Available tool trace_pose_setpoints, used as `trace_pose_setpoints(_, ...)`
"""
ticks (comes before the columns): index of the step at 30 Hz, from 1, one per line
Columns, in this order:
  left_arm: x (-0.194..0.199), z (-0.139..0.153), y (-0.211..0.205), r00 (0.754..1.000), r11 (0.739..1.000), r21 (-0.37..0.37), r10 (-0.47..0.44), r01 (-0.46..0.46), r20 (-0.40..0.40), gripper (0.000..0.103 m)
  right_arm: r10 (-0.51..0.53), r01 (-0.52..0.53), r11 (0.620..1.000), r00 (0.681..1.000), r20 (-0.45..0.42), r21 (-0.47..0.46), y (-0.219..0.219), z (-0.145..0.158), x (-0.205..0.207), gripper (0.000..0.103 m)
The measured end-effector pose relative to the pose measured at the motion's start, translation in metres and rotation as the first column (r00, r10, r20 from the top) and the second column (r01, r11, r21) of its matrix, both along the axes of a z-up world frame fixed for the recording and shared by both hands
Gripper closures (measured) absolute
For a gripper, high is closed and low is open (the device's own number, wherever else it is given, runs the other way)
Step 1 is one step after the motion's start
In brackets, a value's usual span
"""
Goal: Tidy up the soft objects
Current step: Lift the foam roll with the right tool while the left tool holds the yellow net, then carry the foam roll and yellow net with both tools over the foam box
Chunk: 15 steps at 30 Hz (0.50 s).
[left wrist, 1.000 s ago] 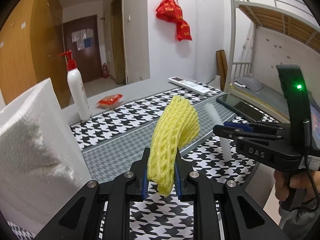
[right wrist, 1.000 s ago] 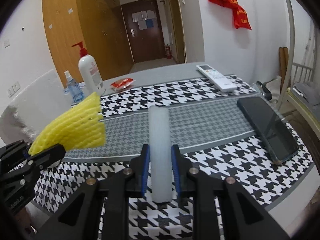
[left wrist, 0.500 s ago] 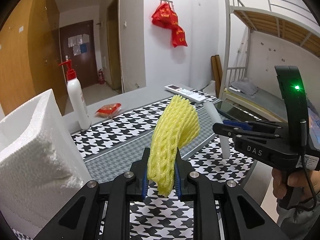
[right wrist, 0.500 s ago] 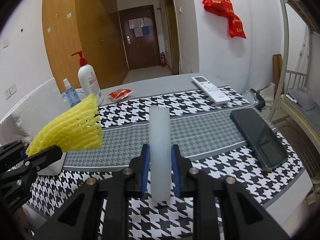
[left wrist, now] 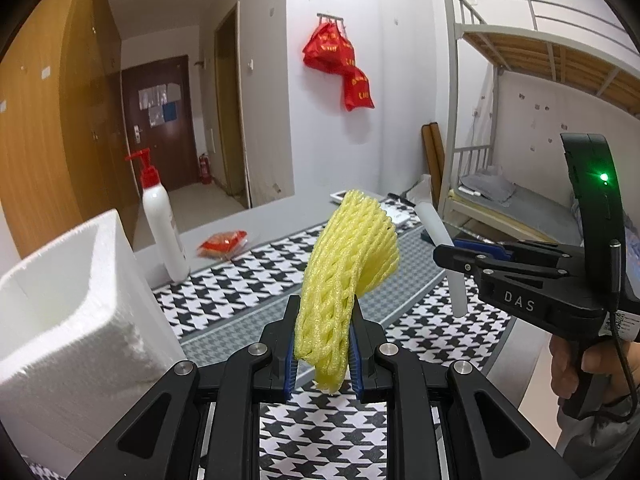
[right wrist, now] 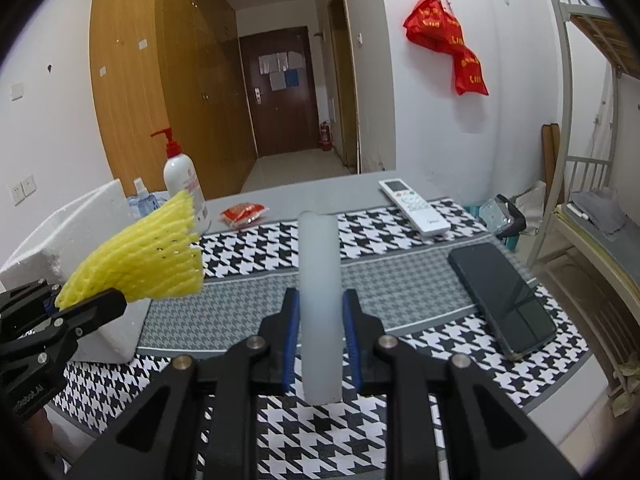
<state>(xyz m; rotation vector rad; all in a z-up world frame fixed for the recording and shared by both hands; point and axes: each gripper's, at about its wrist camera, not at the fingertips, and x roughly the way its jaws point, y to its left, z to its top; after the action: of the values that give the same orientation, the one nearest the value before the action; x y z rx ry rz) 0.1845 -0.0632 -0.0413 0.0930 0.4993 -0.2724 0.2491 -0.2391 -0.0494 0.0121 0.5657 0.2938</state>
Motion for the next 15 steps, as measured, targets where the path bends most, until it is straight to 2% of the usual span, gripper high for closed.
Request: trace_pose_setpoints(15,-0.008,0.025,0.011,0.997,0.999,-0.003,0.036,-0.036,0.065,0.081,0.032,-0.034,0.999,0.996,0.081,0.022,0.005,0.027,-0.010,0.078)
